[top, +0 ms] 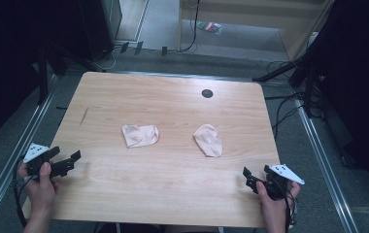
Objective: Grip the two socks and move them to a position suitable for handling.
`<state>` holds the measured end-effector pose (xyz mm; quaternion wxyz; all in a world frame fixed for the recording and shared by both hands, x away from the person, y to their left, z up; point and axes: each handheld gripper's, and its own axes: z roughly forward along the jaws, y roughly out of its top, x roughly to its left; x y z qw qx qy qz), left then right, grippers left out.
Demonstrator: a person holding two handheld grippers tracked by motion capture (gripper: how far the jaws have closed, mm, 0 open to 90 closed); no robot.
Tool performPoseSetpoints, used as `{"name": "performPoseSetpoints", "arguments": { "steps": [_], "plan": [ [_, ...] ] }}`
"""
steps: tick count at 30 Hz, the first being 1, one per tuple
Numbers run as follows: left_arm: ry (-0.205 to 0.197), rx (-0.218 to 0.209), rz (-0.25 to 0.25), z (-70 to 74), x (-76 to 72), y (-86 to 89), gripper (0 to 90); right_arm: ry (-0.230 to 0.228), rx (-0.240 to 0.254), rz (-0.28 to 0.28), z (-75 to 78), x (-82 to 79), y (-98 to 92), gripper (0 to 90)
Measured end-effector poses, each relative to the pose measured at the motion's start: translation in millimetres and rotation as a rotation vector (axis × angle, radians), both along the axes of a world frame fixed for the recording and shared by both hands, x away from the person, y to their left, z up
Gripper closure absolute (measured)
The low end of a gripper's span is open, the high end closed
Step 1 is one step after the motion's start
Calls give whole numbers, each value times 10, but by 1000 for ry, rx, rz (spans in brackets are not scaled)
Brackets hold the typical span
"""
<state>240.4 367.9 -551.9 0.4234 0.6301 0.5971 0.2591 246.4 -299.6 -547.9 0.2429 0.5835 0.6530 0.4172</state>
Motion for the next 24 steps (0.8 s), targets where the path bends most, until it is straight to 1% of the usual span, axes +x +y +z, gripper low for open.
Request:
{"name": "performPoseSetpoints", "arguments": {
  "steps": [3, 4, 8, 9, 10, 12, 13, 14, 16, 17, 19, 20, 22, 23, 24],
  "plan": [
    [1, -1, 0, 0, 1, 1, 139, -10, 7, -1, 2, -4, -8, 135],
    [1, -1, 0, -1, 3, 1, 139, -11, 15, -9, 15, 4, -10, 134],
    [4, -6, 0, -1, 5, 0, 139, -26, 26, 1, 56, 11, 22, 134],
    [4, -8, -2, -2, 11, 1, 139, -37, 13, 17, 105, 17, 71, 134],
    [5, -8, -1, -2, 17, 1, 139, -41, 8, 22, 125, 21, 91, 134],
    [10, -7, -1, -2, 21, 1, 139, -52, 6, 31, 191, 31, 149, 135],
    [10, -7, -1, -2, 21, 1, 139, -52, 6, 31, 191, 31, 149, 135],
    [10, -7, 0, -1, 20, 1, 139, -57, 5, 42, 244, 45, 208, 135],
    [7, -6, -1, -1, 18, 1, 139, -59, -3, 48, 269, 54, 237, 135],
    [7, -9, -1, -2, 19, 7, 139, -56, -15, 60, 318, 82, 299, 137],
    [7, -12, 0, -1, 18, 8, 139, -64, -16, 82, 365, 105, 361, 137],
    [7, -12, 0, -1, 18, 8, 139, -64, -16, 82, 365, 105, 361, 137],
    [7, -10, 1, -2, 18, 6, 139, -72, -35, 109, 431, 148, 478, 139],
    [7, -9, 0, -2, 19, 6, 139, -72, -35, 109, 431, 148, 478, 139],
    [7, -8, -2, -2, 19, 6, 139, -67, -40, 123, 471, 199, 564, 142]
  ]
}}
